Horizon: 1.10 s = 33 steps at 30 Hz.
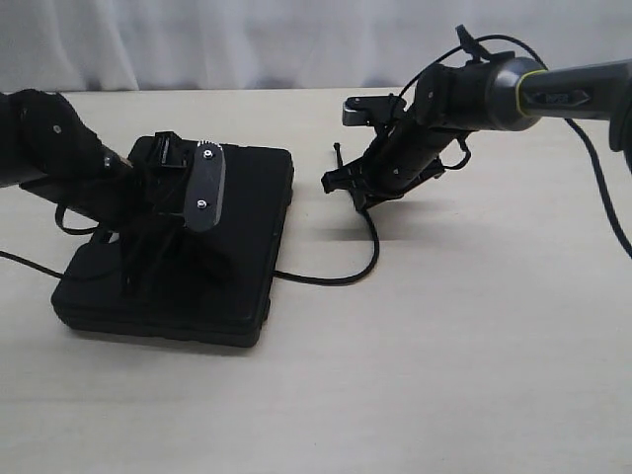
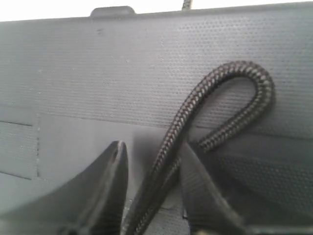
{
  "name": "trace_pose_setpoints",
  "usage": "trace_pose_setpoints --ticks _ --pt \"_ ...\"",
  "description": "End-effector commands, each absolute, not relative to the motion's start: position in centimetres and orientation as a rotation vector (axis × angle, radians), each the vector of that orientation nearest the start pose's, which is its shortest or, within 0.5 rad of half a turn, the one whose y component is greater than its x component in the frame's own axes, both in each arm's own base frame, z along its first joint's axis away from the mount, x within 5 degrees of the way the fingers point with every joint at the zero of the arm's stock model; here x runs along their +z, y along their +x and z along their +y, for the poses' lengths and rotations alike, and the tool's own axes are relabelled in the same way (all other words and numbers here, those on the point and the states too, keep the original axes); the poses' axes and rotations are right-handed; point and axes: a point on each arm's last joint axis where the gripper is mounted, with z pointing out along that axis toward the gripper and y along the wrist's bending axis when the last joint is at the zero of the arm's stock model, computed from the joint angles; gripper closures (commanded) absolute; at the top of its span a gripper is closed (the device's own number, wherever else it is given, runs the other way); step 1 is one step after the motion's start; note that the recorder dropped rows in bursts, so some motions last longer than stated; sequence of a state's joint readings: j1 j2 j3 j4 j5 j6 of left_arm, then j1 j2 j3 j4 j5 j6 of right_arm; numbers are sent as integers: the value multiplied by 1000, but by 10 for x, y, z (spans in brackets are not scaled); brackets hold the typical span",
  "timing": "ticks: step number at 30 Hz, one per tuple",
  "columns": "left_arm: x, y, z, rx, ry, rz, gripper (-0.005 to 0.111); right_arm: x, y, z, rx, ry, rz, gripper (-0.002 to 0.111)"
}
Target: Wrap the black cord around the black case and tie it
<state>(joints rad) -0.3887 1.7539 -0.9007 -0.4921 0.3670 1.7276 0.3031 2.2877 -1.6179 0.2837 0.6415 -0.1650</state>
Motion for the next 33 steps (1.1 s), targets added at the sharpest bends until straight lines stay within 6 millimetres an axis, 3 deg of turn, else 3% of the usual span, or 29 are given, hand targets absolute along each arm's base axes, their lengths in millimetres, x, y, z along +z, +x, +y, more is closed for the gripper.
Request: trace_pose_setpoints --ticks 1,4,5,7,8,11,13,20,29,31,33 --pt "147 300 -140 96 1975 1747 79 99 440 154 312 -399 2791 104" --pt "149 306 -140 152 1909 1748 102 99 441 154 309 -406 2780 104" --pt "150 307 -139 160 1869 1765 104 99 441 154 309 -406 2780 104" --pt "155 315 -139 169 1620 1884 107 99 441 154 306 -417 2774 104" --pt "159 322 -137 170 1401 1963 107 99 441 154 306 -420 2774 104" --pt "161 324 -136 179 1342 1974 107 99 441 154 306 -420 2774 104" --pt "161 322 -137 164 1353 1977 105 99 441 154 305 -422 2774 104" --pt "164 321 -137 157 1358 1972 77 99 441 154 304 -426 2769 104" --pt "174 322 -136 177 1357 1938 75 99 441 154 304 -432 2772 104" --pt "184 333 -134 90 1257 2002 75 99 441 154 304 -433 2775 104" --pt "204 349 -124 -63 1043 2120 75 99 441 154 304 -433 2775 104"
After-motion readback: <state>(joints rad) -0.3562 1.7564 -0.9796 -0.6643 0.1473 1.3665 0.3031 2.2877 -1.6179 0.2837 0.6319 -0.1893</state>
